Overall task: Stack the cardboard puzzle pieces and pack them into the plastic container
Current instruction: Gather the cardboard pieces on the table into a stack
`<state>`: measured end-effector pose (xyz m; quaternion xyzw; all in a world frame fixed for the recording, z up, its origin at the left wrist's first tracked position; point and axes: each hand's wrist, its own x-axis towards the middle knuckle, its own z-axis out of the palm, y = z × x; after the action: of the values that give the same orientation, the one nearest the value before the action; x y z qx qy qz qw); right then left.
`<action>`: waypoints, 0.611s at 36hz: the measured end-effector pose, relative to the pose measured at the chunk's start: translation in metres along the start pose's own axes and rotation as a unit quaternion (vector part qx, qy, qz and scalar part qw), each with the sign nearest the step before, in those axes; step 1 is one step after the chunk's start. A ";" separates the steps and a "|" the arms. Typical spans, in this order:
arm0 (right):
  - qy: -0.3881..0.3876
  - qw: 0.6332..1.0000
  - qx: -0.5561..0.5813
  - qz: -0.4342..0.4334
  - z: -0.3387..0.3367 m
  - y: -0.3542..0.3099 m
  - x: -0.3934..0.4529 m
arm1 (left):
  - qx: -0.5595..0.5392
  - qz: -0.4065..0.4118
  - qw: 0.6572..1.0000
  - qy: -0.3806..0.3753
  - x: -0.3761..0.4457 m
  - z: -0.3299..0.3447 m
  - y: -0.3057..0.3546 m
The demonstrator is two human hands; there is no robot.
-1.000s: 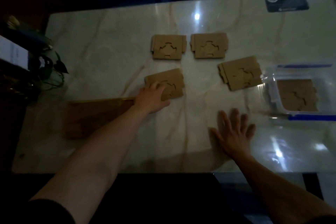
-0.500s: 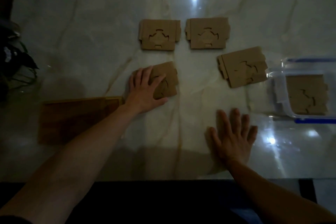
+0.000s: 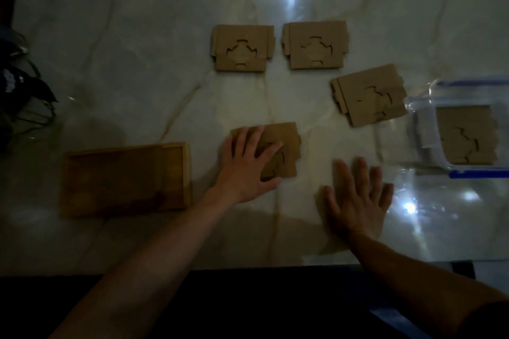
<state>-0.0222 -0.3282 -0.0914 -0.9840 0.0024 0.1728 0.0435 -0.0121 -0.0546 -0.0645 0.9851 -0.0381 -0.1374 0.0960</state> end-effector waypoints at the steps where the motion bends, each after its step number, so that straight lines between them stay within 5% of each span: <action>1: 0.000 1.000 0.001 0.001 -0.001 0.000 -0.001 | -0.002 0.008 1.000 -0.001 -0.001 0.001 0.004; 18: -0.014 1.000 0.016 -0.004 -0.012 -0.006 -0.003 | -0.014 0.037 0.999 -0.020 0.000 0.005 0.030; 22: -0.014 1.000 0.011 -0.003 -0.010 -0.005 -0.002 | -0.034 0.047 0.998 0.026 0.003 -0.002 0.019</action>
<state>-0.0209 -0.3245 -0.0807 -0.9809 0.0009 0.1866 0.0547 -0.0095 -0.0733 -0.0601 0.9817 -0.0770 -0.1083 0.1367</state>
